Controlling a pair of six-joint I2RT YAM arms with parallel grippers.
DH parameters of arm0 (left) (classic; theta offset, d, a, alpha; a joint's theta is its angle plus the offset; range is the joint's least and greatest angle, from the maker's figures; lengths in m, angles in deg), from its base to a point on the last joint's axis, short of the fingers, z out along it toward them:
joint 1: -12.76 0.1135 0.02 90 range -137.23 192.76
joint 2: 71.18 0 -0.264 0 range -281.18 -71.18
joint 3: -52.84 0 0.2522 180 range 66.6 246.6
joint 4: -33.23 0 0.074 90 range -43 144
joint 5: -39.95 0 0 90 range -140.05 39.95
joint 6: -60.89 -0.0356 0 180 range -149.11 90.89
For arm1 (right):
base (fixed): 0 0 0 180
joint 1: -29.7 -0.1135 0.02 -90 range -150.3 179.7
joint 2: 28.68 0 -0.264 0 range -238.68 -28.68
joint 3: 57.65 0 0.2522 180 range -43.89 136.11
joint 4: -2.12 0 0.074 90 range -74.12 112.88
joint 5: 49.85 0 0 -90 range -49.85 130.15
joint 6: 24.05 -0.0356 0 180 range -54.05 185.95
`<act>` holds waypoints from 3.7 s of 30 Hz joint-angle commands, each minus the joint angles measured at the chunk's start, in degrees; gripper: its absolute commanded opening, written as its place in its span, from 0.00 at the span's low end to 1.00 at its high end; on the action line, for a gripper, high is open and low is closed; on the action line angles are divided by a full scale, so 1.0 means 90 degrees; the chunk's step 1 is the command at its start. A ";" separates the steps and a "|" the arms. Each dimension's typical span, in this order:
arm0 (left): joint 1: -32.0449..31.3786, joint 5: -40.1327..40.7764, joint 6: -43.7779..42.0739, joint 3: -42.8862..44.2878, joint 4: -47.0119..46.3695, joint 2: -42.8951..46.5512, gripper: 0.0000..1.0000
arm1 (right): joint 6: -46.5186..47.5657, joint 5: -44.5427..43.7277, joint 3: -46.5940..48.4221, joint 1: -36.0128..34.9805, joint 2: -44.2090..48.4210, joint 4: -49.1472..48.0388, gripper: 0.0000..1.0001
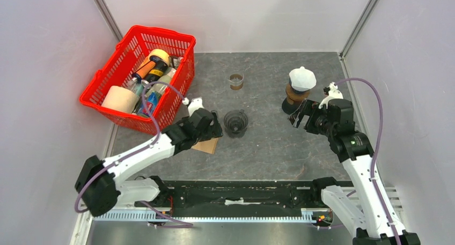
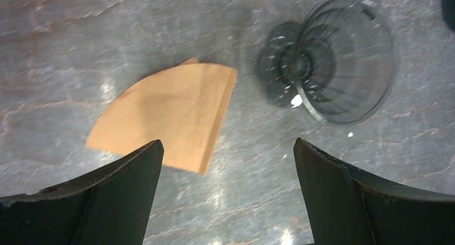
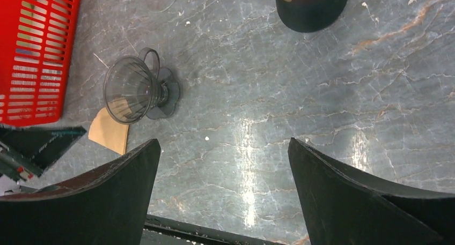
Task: Place the coffee filter in the dripper
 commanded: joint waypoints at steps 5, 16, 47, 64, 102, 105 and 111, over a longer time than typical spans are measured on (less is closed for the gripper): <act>0.0052 0.0260 0.0043 0.1312 -0.0947 -0.1648 0.92 | -0.0116 -0.0333 -0.0365 0.0022 0.0634 0.0020 0.97; 0.0078 -0.0277 -0.0203 0.2378 -0.0739 -0.3298 0.37 | -0.0142 -0.0407 -0.0445 0.0015 0.0782 0.0029 0.97; 0.0941 -0.0873 -0.0574 0.4524 -0.0874 -0.2393 0.02 | -0.0159 -0.0354 -0.0440 0.0014 0.0976 0.0054 0.97; 0.2030 -0.2112 -0.0081 0.8023 0.0607 -0.5059 0.02 | -0.0193 -0.0443 -0.0452 0.0016 0.1084 0.0073 0.97; 0.2373 -0.2664 -0.0025 0.8654 0.1430 -0.5970 0.37 | -0.0204 -0.0577 -0.0460 0.0016 0.0939 0.0068 0.97; 0.2375 -0.2746 -0.0065 0.8711 0.1435 -0.5914 0.50 | -0.0204 -0.0569 -0.0465 0.0018 0.0939 0.0068 0.97; 0.2358 -0.2920 -0.0217 0.8747 0.1438 -0.5567 0.85 | -0.0239 -0.0688 -0.0455 0.0017 0.0948 0.0068 0.97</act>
